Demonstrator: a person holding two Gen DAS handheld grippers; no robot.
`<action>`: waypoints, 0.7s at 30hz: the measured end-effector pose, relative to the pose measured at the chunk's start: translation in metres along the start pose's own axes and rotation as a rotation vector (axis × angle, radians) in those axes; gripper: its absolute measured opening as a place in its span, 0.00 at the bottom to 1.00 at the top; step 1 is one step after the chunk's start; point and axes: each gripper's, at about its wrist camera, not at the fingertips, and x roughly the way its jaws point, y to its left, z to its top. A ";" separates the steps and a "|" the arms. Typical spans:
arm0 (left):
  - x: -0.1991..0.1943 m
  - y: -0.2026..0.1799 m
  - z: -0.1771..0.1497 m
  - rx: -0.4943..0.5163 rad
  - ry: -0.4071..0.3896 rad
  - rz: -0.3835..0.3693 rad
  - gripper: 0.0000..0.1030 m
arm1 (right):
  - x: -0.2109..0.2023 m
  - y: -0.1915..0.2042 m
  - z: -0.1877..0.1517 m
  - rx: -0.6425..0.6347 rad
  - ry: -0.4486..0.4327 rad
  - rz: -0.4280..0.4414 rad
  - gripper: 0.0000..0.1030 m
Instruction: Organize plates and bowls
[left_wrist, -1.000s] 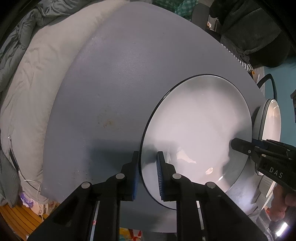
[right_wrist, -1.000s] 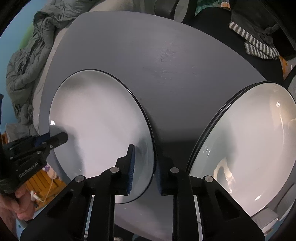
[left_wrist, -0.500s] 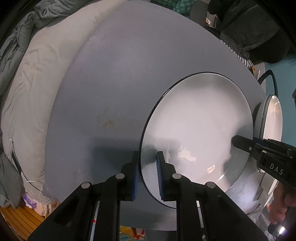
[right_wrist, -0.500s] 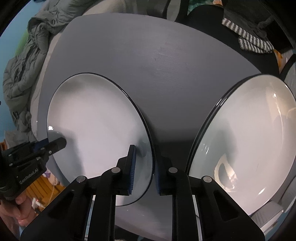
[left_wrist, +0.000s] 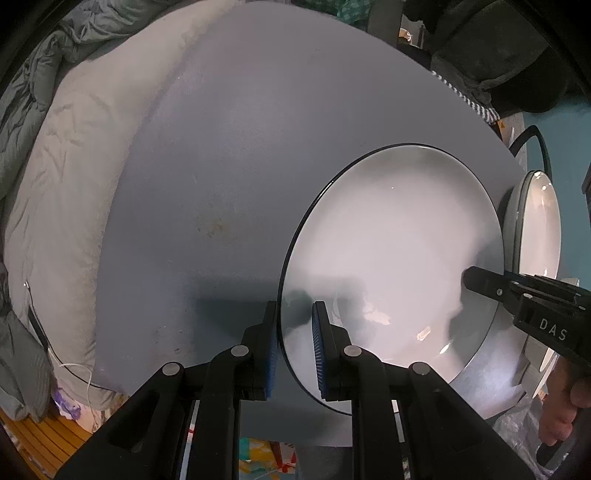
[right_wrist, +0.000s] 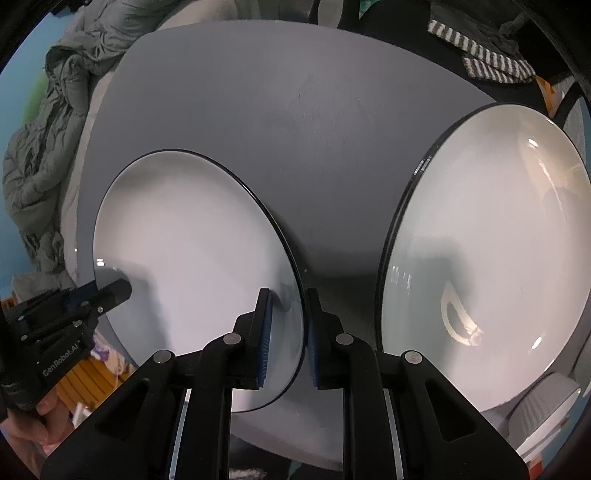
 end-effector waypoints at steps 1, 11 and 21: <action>0.000 -0.004 0.002 0.005 -0.005 0.003 0.16 | -0.001 -0.001 -0.001 0.005 -0.004 0.004 0.16; -0.013 -0.015 -0.002 0.038 -0.038 0.021 0.16 | -0.015 -0.002 -0.008 0.003 -0.035 0.017 0.15; -0.033 -0.021 -0.006 0.056 -0.068 -0.016 0.16 | -0.033 -0.012 -0.011 0.029 -0.048 0.031 0.15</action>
